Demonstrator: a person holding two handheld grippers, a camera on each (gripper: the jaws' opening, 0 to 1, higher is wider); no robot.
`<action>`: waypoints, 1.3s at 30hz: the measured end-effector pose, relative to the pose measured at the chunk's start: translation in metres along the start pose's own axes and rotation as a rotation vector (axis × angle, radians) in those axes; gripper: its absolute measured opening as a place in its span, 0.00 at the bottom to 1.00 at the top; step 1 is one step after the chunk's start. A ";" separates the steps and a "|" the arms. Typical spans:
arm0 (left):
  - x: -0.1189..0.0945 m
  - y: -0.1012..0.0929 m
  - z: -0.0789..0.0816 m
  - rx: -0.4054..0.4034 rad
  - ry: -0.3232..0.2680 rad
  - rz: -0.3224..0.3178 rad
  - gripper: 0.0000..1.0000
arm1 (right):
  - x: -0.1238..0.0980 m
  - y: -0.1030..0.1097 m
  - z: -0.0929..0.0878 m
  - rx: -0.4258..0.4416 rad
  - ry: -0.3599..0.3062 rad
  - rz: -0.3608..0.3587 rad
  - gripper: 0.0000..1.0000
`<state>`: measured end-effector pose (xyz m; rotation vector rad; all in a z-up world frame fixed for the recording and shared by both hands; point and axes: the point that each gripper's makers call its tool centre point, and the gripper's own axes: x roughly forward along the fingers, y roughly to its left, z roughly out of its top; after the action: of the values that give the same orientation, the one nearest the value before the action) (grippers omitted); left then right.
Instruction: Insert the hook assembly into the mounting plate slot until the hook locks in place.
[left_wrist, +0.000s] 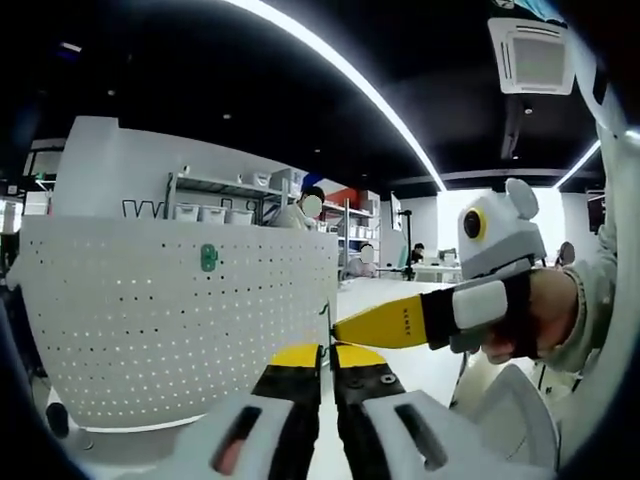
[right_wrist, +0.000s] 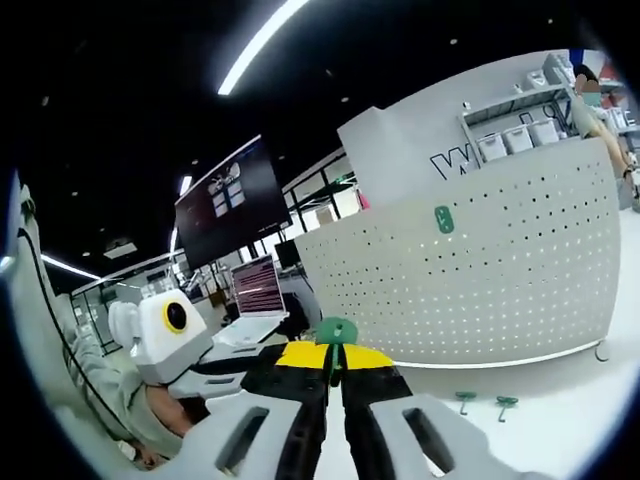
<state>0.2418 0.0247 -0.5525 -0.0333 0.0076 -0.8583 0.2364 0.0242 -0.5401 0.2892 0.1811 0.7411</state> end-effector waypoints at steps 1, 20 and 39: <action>0.000 0.000 -0.001 0.002 0.004 0.003 0.04 | 0.000 0.000 0.000 -0.003 0.001 -0.001 0.02; -0.004 -0.003 -0.013 0.016 0.068 0.016 0.24 | -0.002 0.001 -0.002 -0.017 -0.006 -0.009 0.02; -0.026 0.007 -0.066 -0.015 0.254 0.065 0.38 | 0.000 0.000 -0.001 -0.041 -0.015 -0.015 0.02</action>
<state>0.2288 0.0473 -0.6187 0.0615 0.2527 -0.7933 0.2360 0.0241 -0.5409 0.2538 0.1539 0.7273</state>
